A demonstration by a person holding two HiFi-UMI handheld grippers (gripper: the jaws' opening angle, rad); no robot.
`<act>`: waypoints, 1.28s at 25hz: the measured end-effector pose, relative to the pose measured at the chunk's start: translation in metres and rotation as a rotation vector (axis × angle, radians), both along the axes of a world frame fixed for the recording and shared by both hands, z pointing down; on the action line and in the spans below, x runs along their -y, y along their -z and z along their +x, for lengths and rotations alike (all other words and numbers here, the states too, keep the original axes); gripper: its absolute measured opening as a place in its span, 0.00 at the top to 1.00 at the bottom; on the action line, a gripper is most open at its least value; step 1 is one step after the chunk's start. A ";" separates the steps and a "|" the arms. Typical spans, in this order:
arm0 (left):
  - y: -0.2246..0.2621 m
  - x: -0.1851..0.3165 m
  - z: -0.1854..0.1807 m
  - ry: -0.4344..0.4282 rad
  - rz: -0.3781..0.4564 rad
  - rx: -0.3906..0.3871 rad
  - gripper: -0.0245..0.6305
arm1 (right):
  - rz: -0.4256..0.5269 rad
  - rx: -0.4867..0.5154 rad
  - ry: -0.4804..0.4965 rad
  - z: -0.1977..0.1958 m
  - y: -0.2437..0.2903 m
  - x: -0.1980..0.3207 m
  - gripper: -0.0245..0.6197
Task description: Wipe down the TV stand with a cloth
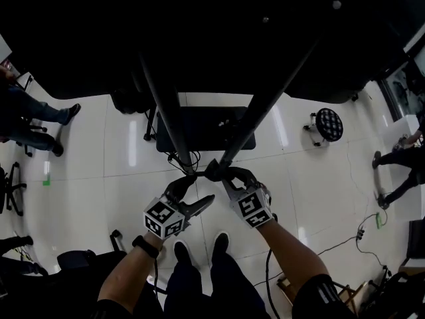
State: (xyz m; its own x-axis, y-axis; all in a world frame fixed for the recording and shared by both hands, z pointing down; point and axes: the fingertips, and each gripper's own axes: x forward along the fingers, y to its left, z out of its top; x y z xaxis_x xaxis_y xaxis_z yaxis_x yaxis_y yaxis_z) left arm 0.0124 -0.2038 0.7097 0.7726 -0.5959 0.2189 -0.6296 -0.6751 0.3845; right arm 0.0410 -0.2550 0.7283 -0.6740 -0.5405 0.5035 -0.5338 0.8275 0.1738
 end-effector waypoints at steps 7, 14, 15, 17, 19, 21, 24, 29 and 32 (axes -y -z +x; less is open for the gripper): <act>0.112 -0.065 -0.031 -0.006 0.128 -0.056 0.41 | 0.099 0.119 0.054 -0.015 0.135 -0.077 0.90; 0.184 -0.156 -0.057 -0.039 0.216 -0.039 0.41 | 0.114 0.192 0.022 -0.012 0.216 -0.172 0.90; 0.189 -0.167 -0.061 -0.046 0.224 -0.036 0.41 | 0.120 0.200 0.015 -0.012 0.224 -0.183 0.90; 0.201 -0.183 -0.068 -0.054 0.234 -0.035 0.41 | 0.136 0.215 0.007 -0.013 0.240 -0.205 0.90; 0.212 -0.198 -0.072 -0.053 0.248 -0.034 0.41 | 0.144 0.234 0.005 -0.016 0.251 -0.227 0.90; 0.219 -0.216 -0.071 -0.052 0.263 -0.043 0.41 | 0.140 0.263 0.002 -0.017 0.259 -0.251 0.90; 0.231 -0.242 -0.067 -0.039 0.275 -0.069 0.41 | 0.139 0.303 -0.002 -0.013 0.270 -0.280 0.91; 0.254 -0.273 -0.055 0.011 0.299 -0.084 0.42 | 0.152 0.340 0.042 -0.005 0.287 -0.318 0.91; 0.257 -0.291 -0.042 0.040 0.306 -0.110 0.42 | 0.155 0.352 0.080 0.007 0.297 -0.343 0.91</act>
